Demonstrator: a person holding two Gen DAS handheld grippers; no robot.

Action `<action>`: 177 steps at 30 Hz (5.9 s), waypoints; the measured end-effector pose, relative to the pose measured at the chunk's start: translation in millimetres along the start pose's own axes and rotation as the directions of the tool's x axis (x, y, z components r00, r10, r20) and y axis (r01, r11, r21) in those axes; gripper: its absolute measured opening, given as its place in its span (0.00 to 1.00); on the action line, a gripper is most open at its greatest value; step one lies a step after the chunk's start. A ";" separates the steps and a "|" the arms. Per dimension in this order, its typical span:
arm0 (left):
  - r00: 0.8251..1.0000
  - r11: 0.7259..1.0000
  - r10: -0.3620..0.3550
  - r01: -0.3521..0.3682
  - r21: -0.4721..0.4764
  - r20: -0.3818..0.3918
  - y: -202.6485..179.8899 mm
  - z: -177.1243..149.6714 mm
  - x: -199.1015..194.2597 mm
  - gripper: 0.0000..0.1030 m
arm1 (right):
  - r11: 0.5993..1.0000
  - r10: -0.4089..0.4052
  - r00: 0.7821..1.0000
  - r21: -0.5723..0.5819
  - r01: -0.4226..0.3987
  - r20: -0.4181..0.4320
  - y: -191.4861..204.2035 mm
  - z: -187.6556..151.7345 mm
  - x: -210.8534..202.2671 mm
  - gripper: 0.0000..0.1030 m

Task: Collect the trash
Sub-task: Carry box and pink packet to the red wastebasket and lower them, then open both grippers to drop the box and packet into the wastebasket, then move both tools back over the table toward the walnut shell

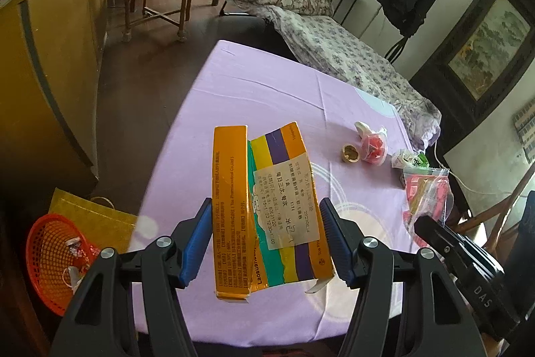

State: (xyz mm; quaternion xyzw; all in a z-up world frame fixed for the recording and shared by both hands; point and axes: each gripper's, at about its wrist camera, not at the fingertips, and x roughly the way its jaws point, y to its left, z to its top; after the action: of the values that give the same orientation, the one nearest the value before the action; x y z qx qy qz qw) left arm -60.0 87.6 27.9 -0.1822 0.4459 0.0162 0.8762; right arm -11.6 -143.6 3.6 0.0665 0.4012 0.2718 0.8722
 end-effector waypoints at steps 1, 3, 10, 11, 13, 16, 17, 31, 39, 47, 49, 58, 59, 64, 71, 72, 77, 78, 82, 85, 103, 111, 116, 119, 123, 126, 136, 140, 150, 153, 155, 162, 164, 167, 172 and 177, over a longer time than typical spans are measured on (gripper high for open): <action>1.000 1.000 0.001 -0.001 -0.002 0.003 2.7 -1.3 -3.2 0.61 | 1.000 0.003 1.000 -0.005 -0.003 -0.001 2.6 0.2 -0.7 0.03; 1.000 1.000 0.002 -0.002 -0.007 0.011 7.9 -3.3 -9.2 0.61 | 1.000 0.009 1.000 -0.020 -0.009 -0.001 11.0 -0.3 -2.2 0.03; 0.999 0.999 0.011 -0.010 -0.030 0.032 29.5 -8.6 -29.2 0.61 | 0.998 0.038 0.999 -0.057 -0.039 -0.011 34.7 -1.7 -2.4 0.03; 0.999 0.999 0.013 -0.012 -0.036 0.035 33.5 -9.2 -32.1 0.61 | 0.997 0.044 0.999 -0.064 -0.044 -0.014 38.8 -1.6 -1.6 0.03; 0.999 0.999 0.019 -0.017 -0.047 0.043 42.4 -10.3 -37.8 0.61 | 0.995 0.056 0.998 -0.078 -0.057 -0.021 46.0 -1.2 0.9 0.03; 0.998 0.997 0.032 -0.029 -0.067 0.052 57.6 -13.5 -45.6 0.61 | 0.991 0.073 0.997 -0.109 -0.077 -0.038 63.0 -0.6 5.8 0.03; 0.998 0.997 0.038 -0.034 -0.073 0.054 62.5 -14.2 -47.8 0.61 | 0.989 0.081 0.996 -0.121 -0.086 -0.046 69.3 -0.3 8.5 0.03; 0.981 0.947 0.190 -0.176 -0.270 0.027 189.4 -57.3 -85.4 0.61 | 0.897 0.228 0.946 -0.329 -0.295 -0.229 206.4 -5.9 61.9 0.03; 0.963 0.876 0.267 -0.261 -0.406 -0.041 273.1 -84.3 -92.4 0.61 | 0.823 0.233 0.902 -0.421 -0.382 -0.362 286.3 -31.0 102.6 0.03; 0.952 0.828 0.289 -0.303 -0.472 -0.103 323.1 -104.8 -82.3 0.61 | 0.784 0.237 0.855 -0.429 -0.449 -0.461 327.4 -46.7 135.8 0.03; 0.950 0.817 0.290 -0.309 -0.486 -0.117 329.9 -108.1 -77.2 0.61 | 0.778 0.232 0.842 -0.426 -0.461 -0.487 336.0 -50.7 146.6 0.03; 0.940 0.779 0.288 -0.341 -0.526 -0.182 353.1 -127.1 -54.5 0.61 | 0.774 0.173 0.785 -0.411 -0.481 -0.594 363.5 -75.4 195.2 0.03; 0.939 0.775 0.288 -0.344 -0.529 -0.188 355.3 -128.8 -52.1 0.61 | 0.775 0.167 0.779 -0.408 -0.482 -0.604 366.1 -77.9 200.8 0.03; 0.936 0.762 0.278 -0.352 -0.543 -0.218 363.6 -136.9 -39.8 0.61 | 0.796 0.143 0.743 -0.371 -0.479 -0.654 370.4 -87.8 227.2 0.03; 0.930 0.753 0.274 -0.366 -0.546 -0.244 366.0 -142.3 -28.9 0.62 | 0.813 0.138 0.721 -0.339 -0.474 -0.679 368.4 -95.3 245.6 0.05; 0.930 0.753 0.276 -0.367 -0.546 -0.245 365.6 -142.2 -28.2 0.62 | 0.817 0.141 0.717 -0.329 -0.474 -0.683 367.5 -95.9 247.5 0.06; 0.926 0.743 0.283 -0.377 -0.553 -0.251 364.8 -142.3 -25.9 0.66 | 0.838 0.136 0.698 -0.294 -0.460 -0.703 362.8 -99.2 256.9 0.26; 0.924 0.744 0.283 -0.381 -0.548 -0.258 365.0 -142.6 -24.4 0.67 | 0.845 0.138 0.697 -0.283 -0.453 -0.703 361.5 -98.2 258.0 0.32; 0.916 0.728 0.288 -0.400 -0.558 -0.281 368.9 -144.9 -23.4 0.72 | 0.853 0.180 0.719 -0.257 -0.453 -0.671 355.7 -91.4 253.0 0.44; 0.912 0.729 0.291 -0.408 -0.550 -0.290 367.8 -143.8 -25.6 0.75 | 0.861 0.188 0.727 -0.245 -0.445 -0.660 351.1 -88.1 249.8 0.46; 0.921 0.785 0.333 -0.390 -0.482 -0.202 312.1 -100.6 -58.2 0.77 | 0.897 0.294 0.834 -0.166 -0.409 -0.467 290.3 -18.6 170.0 0.74; 0.929 0.833 0.343 -0.368 -0.413 -0.136 264.4 -69.9 -69.4 0.82 | 0.908 0.297 0.881 -0.175 -0.380 -0.369 240.9 8.5 116.1 0.77; 0.934 0.859 0.340 -0.357 -0.366 -0.113 233.7 -52.8 -69.8 0.82 | 0.917 0.286 0.908 -0.188 -0.352 -0.305 207.4 19.5 86.7 0.80; 0.936 0.875 0.338 -0.350 -0.334 -0.096 214.4 -40.7 -68.5 0.82 | 0.930 0.256 0.933 -0.198 -0.309 -0.251 179.4 26.3 69.4 0.80; 0.940 0.895 0.333 -0.341 -0.288 -0.079 187.2 -26.1 -60.6 0.83 | 0.954 0.209 0.962 -0.181 -0.241 -0.177 132.6 36.8 49.3 0.80; 0.945 0.912 0.320 -0.328 -0.245 -0.075 159.4 -14.5 -48.4 0.83 | 0.969 0.162 0.979 -0.166 -0.182 -0.124 100.3 42.5 38.2 0.81; 0.963 0.955 0.266 -0.270 -0.124 -0.052 77.6 20.2 -6.7 0.86 | 0.998 0.016 1.000 -0.067 -0.017 -0.016 -4.8 56.8 19.2 0.86; 0.967 0.965 0.247 -0.251 -0.081 -0.058 50.8 32.2 12.1 0.86 | 0.999 -0.041 0.999 -0.024 0.042 0.025 -37.3 59.4 19.4 0.87; 0.975 0.979 0.202 -0.201 0.015 -0.094 -10.1 51.2 64.8 0.87 | 0.994 -0.105 0.994 0.045 0.104 0.028 -82.5 52.4 27.3 0.89; 0.977 0.981 0.192 -0.189 0.043 -0.097 -27.3 55.0 76.1 0.87 | 0.993 -0.116 0.993 0.032 0.115 0.018 -88.4 49.8 30.2 0.89; 0.978 0.982 0.186 -0.181 0.058 -0.098 -35.9 57.4 81.7 0.87 | 0.991 -0.127 0.992 0.034 0.126 0.010 -92.8 47.9 29.7 0.89; 0.979 0.981 0.175 -0.165 0.102 -0.102 -61.5 62.5 99.1 0.87 | 0.988 -0.151 0.989 0.044 0.151 0.001 -102.6 47.0 27.4 0.89; 0.980 0.981 0.171 -0.160 0.105 -0.104 -66.8 64.5 102.7 0.87 | 0.986 -0.157 0.988 0.050 0.157 -0.006 -106.5 47.0 27.3 0.89; 0.979 0.981 0.171 -0.159 0.112 -0.108 -73.5 65.8 108.9 0.87 | 0.984 -0.163 0.987 0.067 0.163 -0.010 -111.3 46.8 27.1 0.89; 0.978 0.980 0.168 -0.154 0.123 -0.121 -82.9 67.0 121.2 0.87 | 0.982 -0.176 0.984 0.074 0.176 -0.010 -117.5 47.1 24.1 0.89; 0.977 0.980 0.165 -0.146 0.138 -0.138 -89.7 67.0 134.1 0.87 | 0.975 -0.195 0.981 0.112 0.194 -0.004 -129.9 48.9 20.5 0.89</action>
State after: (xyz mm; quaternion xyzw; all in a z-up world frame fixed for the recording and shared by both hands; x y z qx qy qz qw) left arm 89.7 8.2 -14.4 -0.0915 0.5229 0.0427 0.8464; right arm 89.9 -237.4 -20.7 0.0767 0.4172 0.1620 0.8910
